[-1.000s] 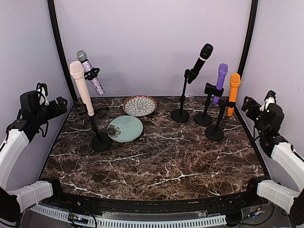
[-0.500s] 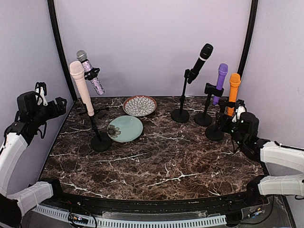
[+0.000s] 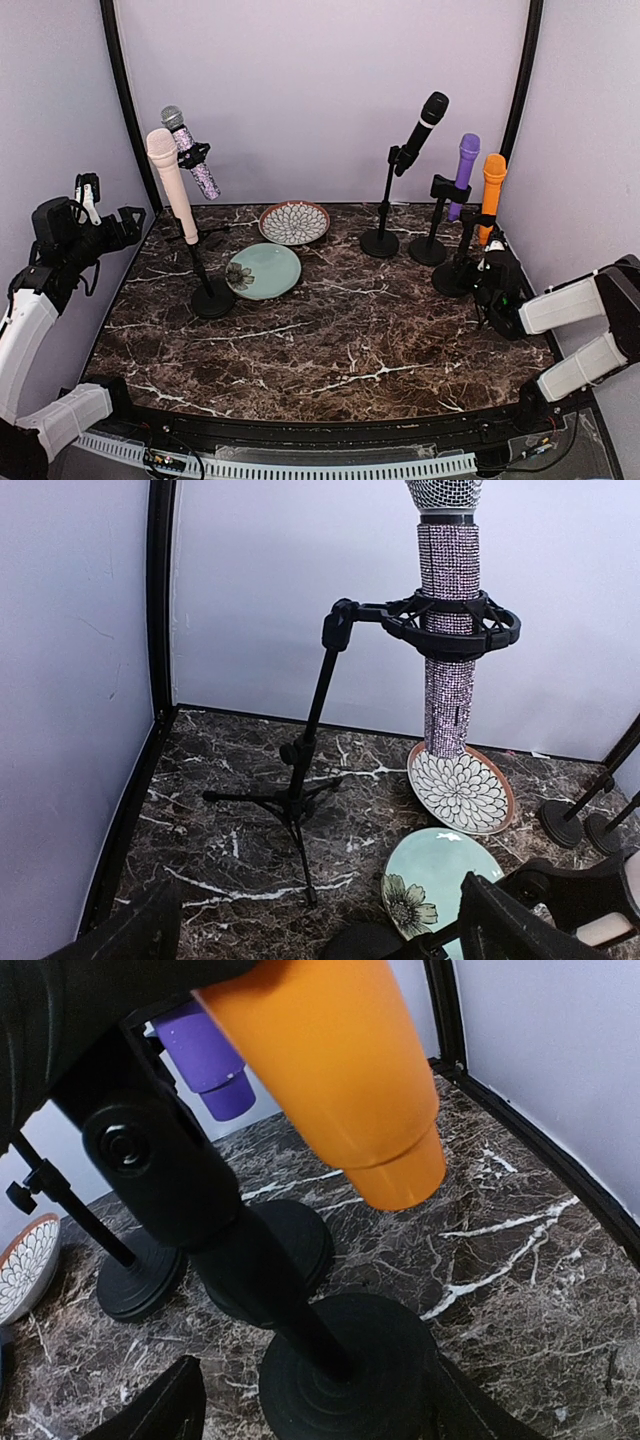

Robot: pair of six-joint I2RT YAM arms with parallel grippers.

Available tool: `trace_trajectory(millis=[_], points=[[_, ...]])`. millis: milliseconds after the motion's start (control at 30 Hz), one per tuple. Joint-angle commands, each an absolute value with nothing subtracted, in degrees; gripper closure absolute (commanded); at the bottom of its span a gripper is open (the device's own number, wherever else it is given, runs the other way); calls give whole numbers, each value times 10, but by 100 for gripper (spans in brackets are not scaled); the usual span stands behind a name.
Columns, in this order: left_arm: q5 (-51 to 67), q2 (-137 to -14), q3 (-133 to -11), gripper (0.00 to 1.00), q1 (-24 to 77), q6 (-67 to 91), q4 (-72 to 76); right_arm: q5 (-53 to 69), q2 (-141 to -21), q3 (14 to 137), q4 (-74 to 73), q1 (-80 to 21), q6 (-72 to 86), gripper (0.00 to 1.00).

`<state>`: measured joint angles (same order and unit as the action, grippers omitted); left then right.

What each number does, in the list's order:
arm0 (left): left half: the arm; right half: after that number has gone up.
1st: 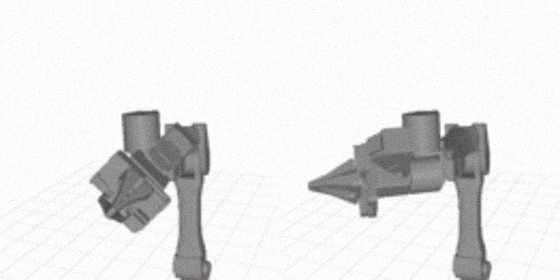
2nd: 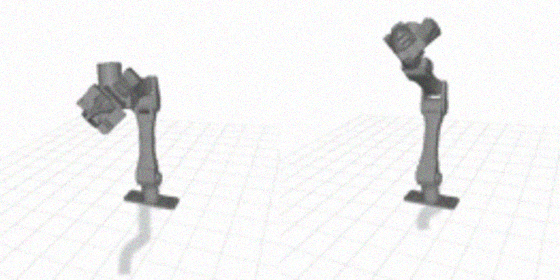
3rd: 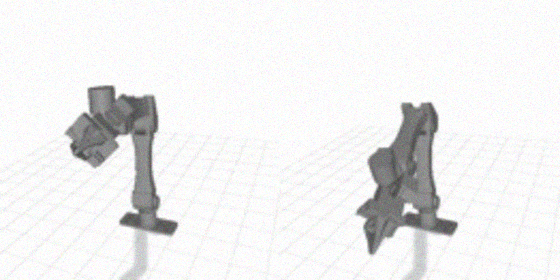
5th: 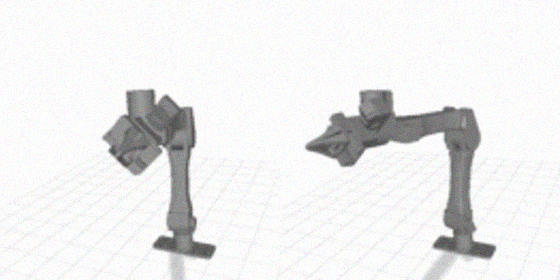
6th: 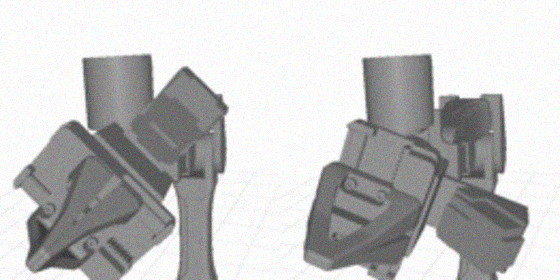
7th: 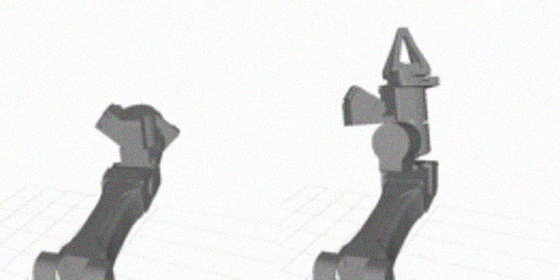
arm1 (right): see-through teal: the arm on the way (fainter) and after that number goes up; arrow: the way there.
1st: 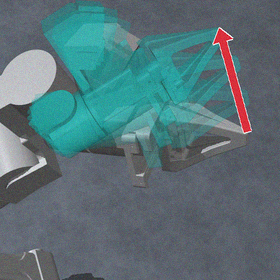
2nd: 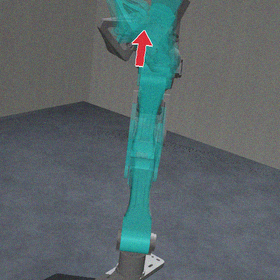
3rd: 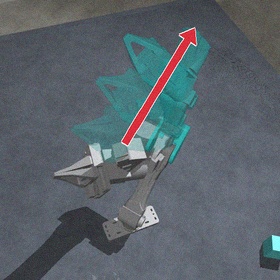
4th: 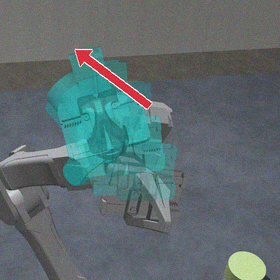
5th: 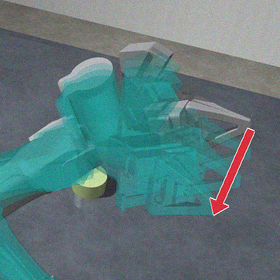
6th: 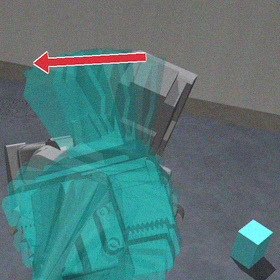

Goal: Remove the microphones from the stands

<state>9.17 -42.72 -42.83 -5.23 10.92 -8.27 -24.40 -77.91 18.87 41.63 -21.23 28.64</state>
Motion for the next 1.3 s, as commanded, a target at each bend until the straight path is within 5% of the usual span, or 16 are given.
trace_trajectory(millis=[0, 633, 1267], points=[[108, -416, -418, 1, -54, 102, -62, -261, -815, 206, 518, -207, 252, 31], [118, -420, -413, 1, -54, 101, -55, -255, -898, 257, 595, -211, 146, 52], [112, -426, -412, 1, -54, 96, -53, -302, -933, 278, 630, -250, 76, 91]])
